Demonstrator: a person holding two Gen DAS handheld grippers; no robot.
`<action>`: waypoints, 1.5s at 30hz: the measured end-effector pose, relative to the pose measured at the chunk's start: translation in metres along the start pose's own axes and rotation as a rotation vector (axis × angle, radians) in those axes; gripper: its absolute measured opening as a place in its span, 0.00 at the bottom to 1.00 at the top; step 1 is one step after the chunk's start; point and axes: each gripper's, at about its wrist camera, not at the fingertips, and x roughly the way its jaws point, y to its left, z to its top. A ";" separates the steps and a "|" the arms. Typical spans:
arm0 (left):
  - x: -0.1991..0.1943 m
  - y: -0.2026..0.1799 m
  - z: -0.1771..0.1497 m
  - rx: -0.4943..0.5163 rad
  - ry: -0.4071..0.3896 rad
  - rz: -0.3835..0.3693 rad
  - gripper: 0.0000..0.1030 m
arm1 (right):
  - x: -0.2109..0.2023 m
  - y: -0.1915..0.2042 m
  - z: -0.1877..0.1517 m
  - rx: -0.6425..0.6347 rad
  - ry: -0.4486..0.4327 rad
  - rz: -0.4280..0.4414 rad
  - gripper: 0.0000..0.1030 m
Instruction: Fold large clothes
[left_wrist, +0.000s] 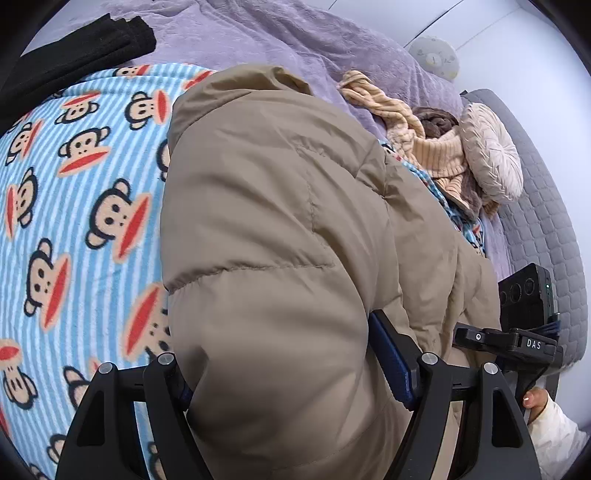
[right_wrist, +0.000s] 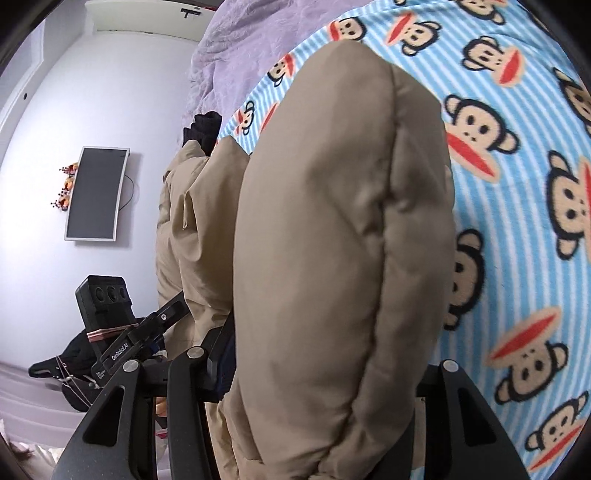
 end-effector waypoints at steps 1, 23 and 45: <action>0.001 0.006 0.006 -0.002 -0.003 0.007 0.76 | -0.006 -0.010 0.003 -0.007 0.003 0.002 0.51; 0.045 0.058 0.029 0.005 -0.043 0.200 0.88 | -0.003 -0.042 0.027 0.030 -0.048 -0.296 0.65; 0.035 0.040 0.022 0.053 -0.077 0.333 0.89 | 0.002 0.094 0.030 -0.214 -0.303 -0.519 0.61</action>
